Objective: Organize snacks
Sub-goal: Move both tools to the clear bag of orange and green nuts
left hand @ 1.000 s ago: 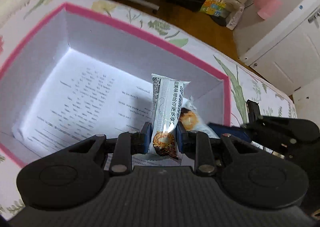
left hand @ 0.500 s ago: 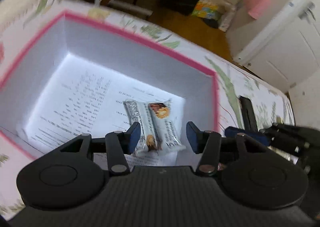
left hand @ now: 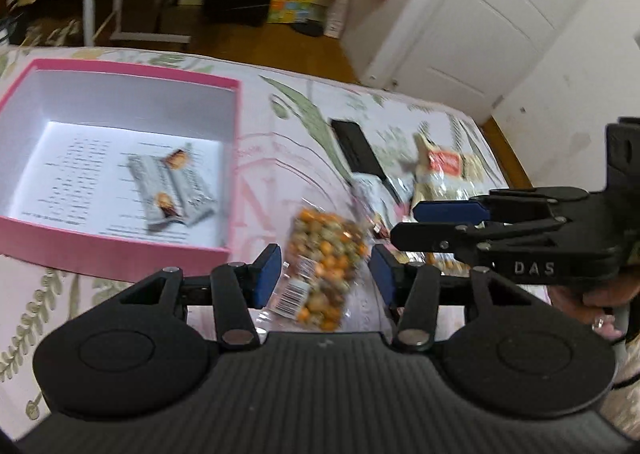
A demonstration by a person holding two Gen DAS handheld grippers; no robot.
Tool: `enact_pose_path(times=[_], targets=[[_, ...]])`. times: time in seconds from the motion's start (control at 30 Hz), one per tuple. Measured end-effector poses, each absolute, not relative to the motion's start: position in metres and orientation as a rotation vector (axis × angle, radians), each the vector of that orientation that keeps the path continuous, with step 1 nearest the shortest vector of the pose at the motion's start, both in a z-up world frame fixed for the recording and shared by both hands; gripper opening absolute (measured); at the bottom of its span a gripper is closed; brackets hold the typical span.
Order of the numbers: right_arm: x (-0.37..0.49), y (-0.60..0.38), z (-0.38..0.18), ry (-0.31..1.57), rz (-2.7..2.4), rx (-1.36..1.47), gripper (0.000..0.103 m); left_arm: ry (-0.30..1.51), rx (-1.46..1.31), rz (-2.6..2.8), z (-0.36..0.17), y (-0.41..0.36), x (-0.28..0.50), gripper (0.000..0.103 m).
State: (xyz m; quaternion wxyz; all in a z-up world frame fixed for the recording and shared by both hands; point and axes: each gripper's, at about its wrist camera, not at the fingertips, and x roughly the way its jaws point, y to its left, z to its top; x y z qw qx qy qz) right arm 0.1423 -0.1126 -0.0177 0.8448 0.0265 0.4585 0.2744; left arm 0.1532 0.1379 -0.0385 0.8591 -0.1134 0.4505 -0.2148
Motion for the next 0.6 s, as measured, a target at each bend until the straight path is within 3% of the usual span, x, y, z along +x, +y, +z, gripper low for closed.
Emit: enact_pose_path(times=[0.27, 0.5, 0.57, 0.6], targets=[[0.115, -0.136, -0.066, 1.005, 0.580, 0.099, 0.047, 0.994, -0.196, -0.526, -0.079, 0.104, 0.156, 0.038], [0.107, -0.121, -0.115, 1.036, 0.627, 0.023, 0.051, 1.094, -0.185, -0.551, -0.129, 0.082, 0.174, 0.038], [0.107, -0.116, -0.126, 1.030, 0.618, 0.007, 0.055, 1.084, -0.157, -0.507, -0.139, 0.076, 0.177, 0.038], [0.107, -0.114, -0.131, 1.022, 0.612, -0.003, 0.064, 1.075, -0.146, -0.481, -0.144, 0.073, 0.177, 0.042]])
